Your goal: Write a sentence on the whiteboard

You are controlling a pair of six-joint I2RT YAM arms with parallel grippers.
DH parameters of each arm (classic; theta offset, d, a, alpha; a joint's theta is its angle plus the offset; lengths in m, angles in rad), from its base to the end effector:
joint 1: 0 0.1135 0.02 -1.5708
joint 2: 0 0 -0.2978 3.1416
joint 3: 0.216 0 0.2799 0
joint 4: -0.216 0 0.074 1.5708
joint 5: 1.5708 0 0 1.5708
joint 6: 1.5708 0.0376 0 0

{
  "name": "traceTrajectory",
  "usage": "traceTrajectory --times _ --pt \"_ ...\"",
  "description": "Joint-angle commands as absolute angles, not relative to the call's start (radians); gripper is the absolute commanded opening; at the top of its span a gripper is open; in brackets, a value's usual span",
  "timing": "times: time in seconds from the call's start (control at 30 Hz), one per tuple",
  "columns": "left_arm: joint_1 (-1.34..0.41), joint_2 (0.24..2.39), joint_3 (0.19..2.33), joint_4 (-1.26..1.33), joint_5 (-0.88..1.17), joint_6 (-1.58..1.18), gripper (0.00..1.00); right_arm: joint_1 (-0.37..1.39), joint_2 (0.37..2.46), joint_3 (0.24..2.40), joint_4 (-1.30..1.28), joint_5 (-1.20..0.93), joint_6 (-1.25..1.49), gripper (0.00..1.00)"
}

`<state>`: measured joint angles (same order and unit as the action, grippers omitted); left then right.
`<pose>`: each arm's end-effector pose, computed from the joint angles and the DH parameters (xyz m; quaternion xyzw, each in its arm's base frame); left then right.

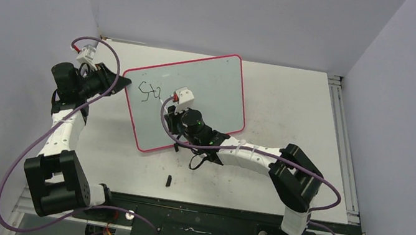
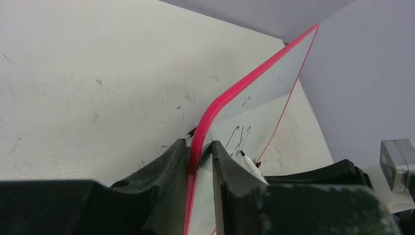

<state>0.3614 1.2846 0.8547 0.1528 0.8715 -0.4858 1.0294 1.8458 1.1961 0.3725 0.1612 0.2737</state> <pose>0.2945 0.0805 0.3129 -0.0655 0.7640 -0.3701 0.5244 0.2431 0.3926 0.2521 -0.2483 0.7572 0.3132 0.5166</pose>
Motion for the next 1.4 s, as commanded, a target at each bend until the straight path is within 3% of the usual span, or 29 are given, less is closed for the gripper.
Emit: traceTrajectory --times 0.0,1.37 --pt "0.364 1.256 0.865 0.167 0.876 -0.474 0.20 1.027 1.812 1.218 0.386 0.209 0.280 0.05" --pt "0.364 1.255 0.864 0.164 0.876 -0.472 0.20 1.008 1.770 1.208 0.424 0.245 0.260 0.05"
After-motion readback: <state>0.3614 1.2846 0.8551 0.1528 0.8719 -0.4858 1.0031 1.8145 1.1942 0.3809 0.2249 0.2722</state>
